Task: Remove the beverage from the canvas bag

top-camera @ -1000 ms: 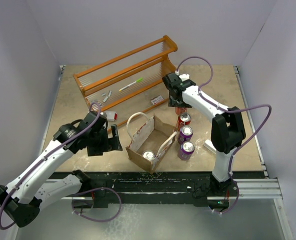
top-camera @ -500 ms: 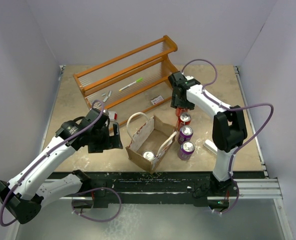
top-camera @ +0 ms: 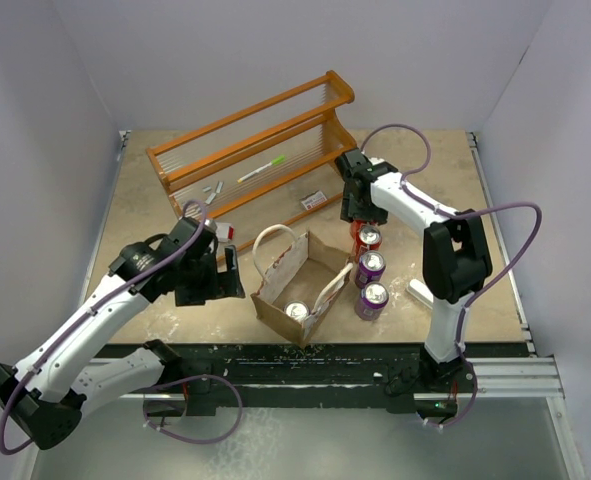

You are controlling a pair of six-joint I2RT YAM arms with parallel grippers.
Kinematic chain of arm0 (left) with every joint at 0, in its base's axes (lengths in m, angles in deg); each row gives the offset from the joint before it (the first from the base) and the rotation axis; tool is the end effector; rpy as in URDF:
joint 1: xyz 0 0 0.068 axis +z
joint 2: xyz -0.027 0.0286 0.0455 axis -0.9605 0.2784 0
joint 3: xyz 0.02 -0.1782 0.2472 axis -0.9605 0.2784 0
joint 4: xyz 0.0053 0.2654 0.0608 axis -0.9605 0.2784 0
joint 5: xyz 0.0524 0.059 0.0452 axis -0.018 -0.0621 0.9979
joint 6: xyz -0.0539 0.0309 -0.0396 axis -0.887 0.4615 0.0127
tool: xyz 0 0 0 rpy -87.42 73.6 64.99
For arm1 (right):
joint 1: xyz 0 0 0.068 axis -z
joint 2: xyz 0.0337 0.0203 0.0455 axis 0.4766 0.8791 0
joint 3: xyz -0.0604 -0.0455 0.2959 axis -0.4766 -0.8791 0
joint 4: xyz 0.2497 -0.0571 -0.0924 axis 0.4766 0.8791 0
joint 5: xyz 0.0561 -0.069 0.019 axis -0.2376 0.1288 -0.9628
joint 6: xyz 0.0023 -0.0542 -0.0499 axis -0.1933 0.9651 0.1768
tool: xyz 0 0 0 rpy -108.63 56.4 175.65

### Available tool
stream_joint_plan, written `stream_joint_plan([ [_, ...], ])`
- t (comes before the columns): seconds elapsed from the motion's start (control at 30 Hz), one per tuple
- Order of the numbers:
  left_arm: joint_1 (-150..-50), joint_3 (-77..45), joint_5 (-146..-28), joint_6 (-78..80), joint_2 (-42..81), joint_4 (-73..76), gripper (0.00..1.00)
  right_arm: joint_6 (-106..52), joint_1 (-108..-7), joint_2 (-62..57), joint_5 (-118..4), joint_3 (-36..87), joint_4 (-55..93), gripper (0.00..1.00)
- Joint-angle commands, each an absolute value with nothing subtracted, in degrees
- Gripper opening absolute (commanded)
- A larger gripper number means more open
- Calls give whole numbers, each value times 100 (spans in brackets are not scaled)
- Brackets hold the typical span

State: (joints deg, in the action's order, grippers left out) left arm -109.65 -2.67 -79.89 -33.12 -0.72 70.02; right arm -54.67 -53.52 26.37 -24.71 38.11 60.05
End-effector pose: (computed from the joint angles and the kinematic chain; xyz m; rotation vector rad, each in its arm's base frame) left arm 0.1333 -0.0978 0.3137 -0.2349 2.7518 -0.4574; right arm 0.4099 0.1636 0.2354 0.3342 2.5173 -0.1857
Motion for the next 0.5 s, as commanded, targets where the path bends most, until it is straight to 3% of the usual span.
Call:
stream_joint_plan([
  [0.0, -10990, -425, -7983, -3325, -233, 6913, 99, -5264, -5333, 2361, -2413, 3867, 5791, 63],
  [0.17, -10986, -410, -8030, -3364, -302, 6923, 99, -5141, -5334, 2121, -2536, 3843, 5773, 79],
  [0.3, -10986, -351, -8087, -3402, -359, 6905, 99, -4955, -5333, 1890, -2870, 3725, 5669, 99],
  [0.47, -10989, -247, -8211, -3467, -437, 6813, 99, -4878, -5336, 1599, -3172, 3610, 5802, 100],
])
